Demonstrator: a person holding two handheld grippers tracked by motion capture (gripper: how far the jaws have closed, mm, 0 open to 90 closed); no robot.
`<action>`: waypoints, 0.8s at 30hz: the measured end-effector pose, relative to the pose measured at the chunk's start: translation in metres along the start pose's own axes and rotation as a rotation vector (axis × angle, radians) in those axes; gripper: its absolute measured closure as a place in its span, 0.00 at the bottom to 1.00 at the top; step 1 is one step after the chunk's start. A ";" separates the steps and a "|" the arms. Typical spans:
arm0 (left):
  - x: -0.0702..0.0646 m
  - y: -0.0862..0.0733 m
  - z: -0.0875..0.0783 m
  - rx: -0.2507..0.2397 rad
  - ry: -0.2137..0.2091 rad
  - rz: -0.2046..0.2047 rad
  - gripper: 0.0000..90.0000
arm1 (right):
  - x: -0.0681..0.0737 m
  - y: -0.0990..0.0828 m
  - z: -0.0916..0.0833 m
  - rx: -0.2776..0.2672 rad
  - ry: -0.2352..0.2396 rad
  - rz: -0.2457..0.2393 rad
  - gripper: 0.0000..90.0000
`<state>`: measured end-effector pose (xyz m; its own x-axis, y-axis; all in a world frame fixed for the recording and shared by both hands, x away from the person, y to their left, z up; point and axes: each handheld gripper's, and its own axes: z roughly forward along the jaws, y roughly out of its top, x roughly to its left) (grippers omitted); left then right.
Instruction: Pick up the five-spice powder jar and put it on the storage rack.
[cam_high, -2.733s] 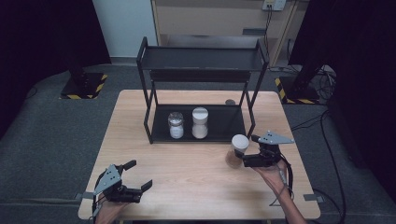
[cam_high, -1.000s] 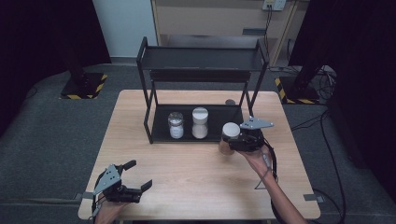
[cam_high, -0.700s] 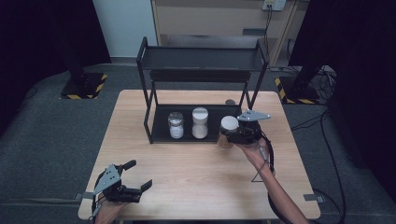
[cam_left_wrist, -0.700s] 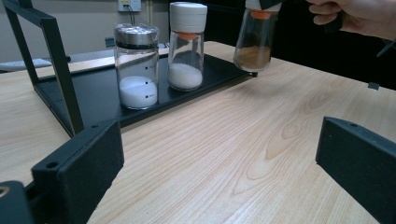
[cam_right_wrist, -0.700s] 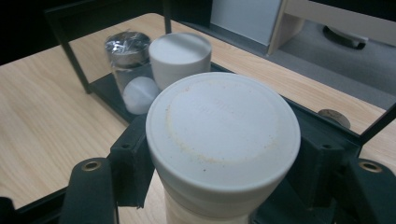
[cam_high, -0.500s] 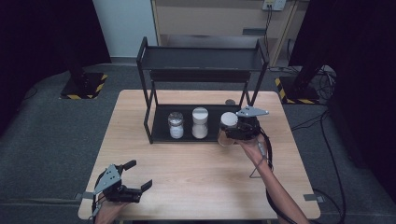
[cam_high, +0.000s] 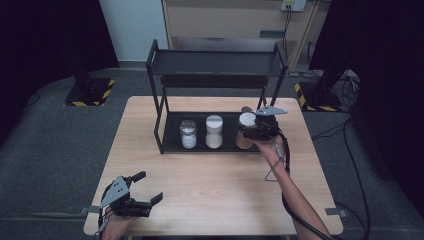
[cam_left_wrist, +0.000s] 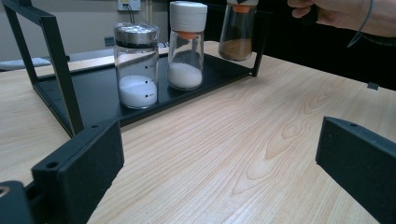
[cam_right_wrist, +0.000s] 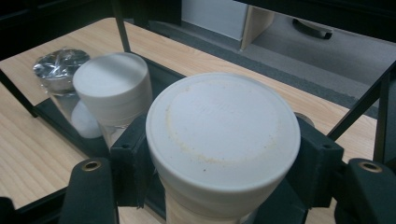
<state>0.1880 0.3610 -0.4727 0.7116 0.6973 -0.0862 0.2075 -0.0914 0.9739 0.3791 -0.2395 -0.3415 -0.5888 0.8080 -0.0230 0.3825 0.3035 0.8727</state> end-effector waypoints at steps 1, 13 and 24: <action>0.000 0.000 0.000 0.000 0.000 0.000 0.00 | 0.000 0.000 0.001 0.002 -0.002 -0.001 0.38; 0.000 -0.001 0.000 -0.003 0.004 -0.003 0.00 | -0.003 -0.002 0.017 0.016 -0.022 0.023 0.38; 0.001 -0.001 -0.001 -0.003 0.004 -0.005 0.00 | -0.004 -0.008 0.028 0.031 -0.036 0.046 0.38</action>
<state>0.1880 0.3620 -0.4732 0.7079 0.7005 -0.0904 0.2095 -0.0859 0.9740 0.3984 -0.2314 -0.3621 -0.5445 0.8388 -0.0010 0.4311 0.2808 0.8575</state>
